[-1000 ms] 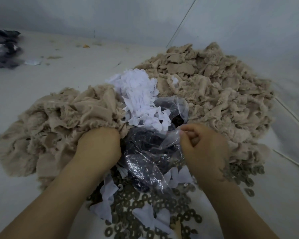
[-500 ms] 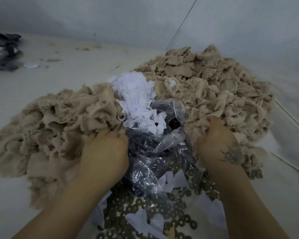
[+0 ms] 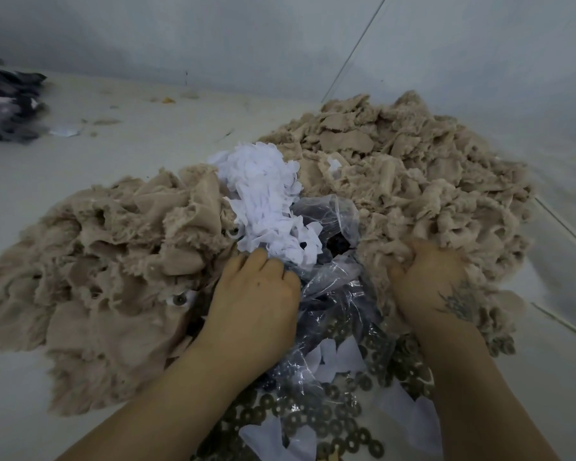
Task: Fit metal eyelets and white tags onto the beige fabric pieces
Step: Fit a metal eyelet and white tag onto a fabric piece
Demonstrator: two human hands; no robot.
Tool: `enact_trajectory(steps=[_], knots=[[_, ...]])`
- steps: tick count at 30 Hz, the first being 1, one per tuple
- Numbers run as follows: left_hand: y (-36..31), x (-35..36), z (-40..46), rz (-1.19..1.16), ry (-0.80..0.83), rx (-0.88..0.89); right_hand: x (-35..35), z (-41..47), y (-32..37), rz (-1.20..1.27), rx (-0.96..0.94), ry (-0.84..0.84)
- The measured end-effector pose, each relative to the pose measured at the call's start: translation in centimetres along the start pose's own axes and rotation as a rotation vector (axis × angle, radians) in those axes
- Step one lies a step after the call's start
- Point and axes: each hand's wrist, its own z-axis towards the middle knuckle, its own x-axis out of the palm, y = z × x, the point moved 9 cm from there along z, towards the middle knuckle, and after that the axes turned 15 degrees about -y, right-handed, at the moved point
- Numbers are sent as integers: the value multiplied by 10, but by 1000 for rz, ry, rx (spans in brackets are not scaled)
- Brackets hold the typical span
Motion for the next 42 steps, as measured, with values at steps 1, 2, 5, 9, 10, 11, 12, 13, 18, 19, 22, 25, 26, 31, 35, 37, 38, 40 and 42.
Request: enact_trajectory(steps=[1,2,5,9,10,11,12,13,18,19,22,25,26,31,35,37,38,40,42], knots=[[-3,1,1,-5,6,9,0,2,0,27,-15,-23],[-7,2,2,-13,7,23,-5,5,2,78,-51,-87],[-17,6,5,-117,-11,10,-35,3,18,256,-159,-320],[-18,11,14,-435,-57,-180,-43,-19,45,373,-344,-369],[-17,17,18,-524,-40,-236,-41,-24,51,403,-381,-348],[-18,24,22,-597,-6,-280,-40,-28,55,425,-406,-324],[-20,31,28,-648,25,-305,-38,-31,58,443,-423,-295],[-23,35,36,-680,34,-310,-36,-33,61,469,-434,-261],[-12,45,55,-814,-66,-494,-32,-34,53,645,-253,-177],[-5,43,53,-849,-123,-556,-27,-33,49,647,-205,-125],[21,31,39,-910,-339,-684,-9,-27,37,399,-256,-26],[34,24,25,-955,-410,-702,-9,-12,13,215,-162,-78],[39,19,21,-946,-442,-695,-10,-9,7,193,-121,-79],[59,12,5,-1009,-525,-714,0,-2,-8,73,-47,62],[51,24,-1,-1336,-439,-789,-52,-22,45,355,-362,-269],[49,27,0,-1543,-432,-813,-57,-40,74,621,-479,-164],[49,26,1,-1633,-435,-811,-52,-45,80,738,-444,-38],[50,24,4,-1786,-428,-812,-36,-51,81,916,-252,186],[50,24,6,-1919,-405,-845,-26,-53,76,1006,-81,280]])
